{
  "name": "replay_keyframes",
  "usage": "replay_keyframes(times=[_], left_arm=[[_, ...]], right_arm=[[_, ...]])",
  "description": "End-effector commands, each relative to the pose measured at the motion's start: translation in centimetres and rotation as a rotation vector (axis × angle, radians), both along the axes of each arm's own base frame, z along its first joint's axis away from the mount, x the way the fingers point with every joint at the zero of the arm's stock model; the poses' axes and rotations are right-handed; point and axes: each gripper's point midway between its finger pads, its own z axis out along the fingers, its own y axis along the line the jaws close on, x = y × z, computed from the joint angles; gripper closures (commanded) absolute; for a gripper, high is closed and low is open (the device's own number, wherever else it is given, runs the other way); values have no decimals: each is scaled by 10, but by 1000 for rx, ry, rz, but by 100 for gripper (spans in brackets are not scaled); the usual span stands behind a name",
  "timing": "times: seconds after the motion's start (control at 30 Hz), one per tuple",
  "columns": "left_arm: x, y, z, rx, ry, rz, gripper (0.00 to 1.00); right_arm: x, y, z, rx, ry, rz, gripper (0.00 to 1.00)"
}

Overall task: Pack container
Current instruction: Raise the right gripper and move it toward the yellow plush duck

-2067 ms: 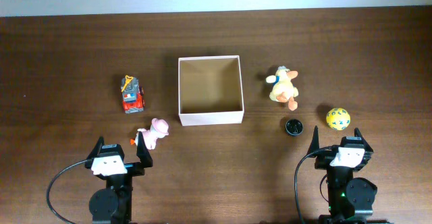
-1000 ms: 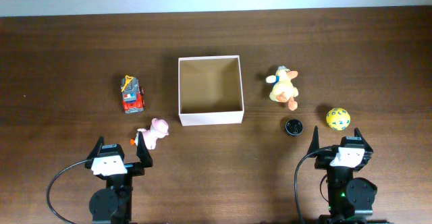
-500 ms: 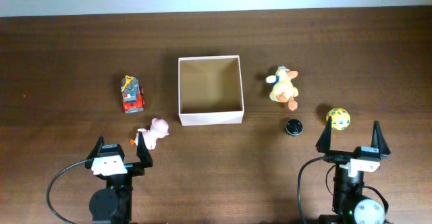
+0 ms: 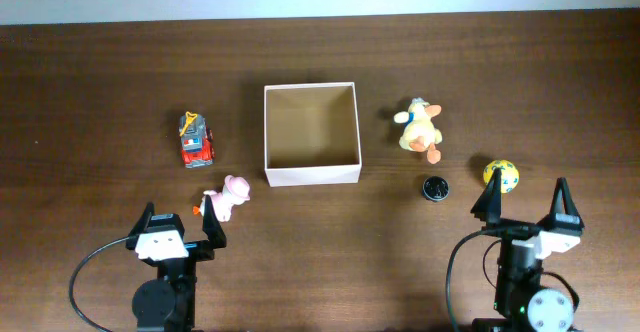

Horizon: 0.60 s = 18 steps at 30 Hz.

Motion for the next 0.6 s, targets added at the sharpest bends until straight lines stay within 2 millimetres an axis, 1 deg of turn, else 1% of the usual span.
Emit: replay_keyframes(times=[0.0,0.1,0.2,0.23,0.3,0.33,0.43,0.5,0.57], left_arm=[[0,0,-2,12,0,-5,1],[0,0,-2,12,0,-5,1],[0,0,-2,12,0,-5,1],[0,0,-2,12,0,-5,1],[0,0,-2,12,0,-5,1],[0,0,-2,12,0,-5,1],[0,0,-2,12,0,-5,1],[0,0,-2,12,0,-5,1],[0,0,-2,12,0,-5,1]], right_arm=[[7,-10,40,57,12,-41,1],[32,-12,60,41,78,-46,1],[68,-12,81,41,137,-35,1],[86,-10,88,39,162,-18,1],[115,-5,96,36,206,19,1],[137,-1,98,34,245,48,1],[181,9,92,38,350,118,1],[211,15,78,49,456,163,1],[232,18,63,61,542,188,1]])
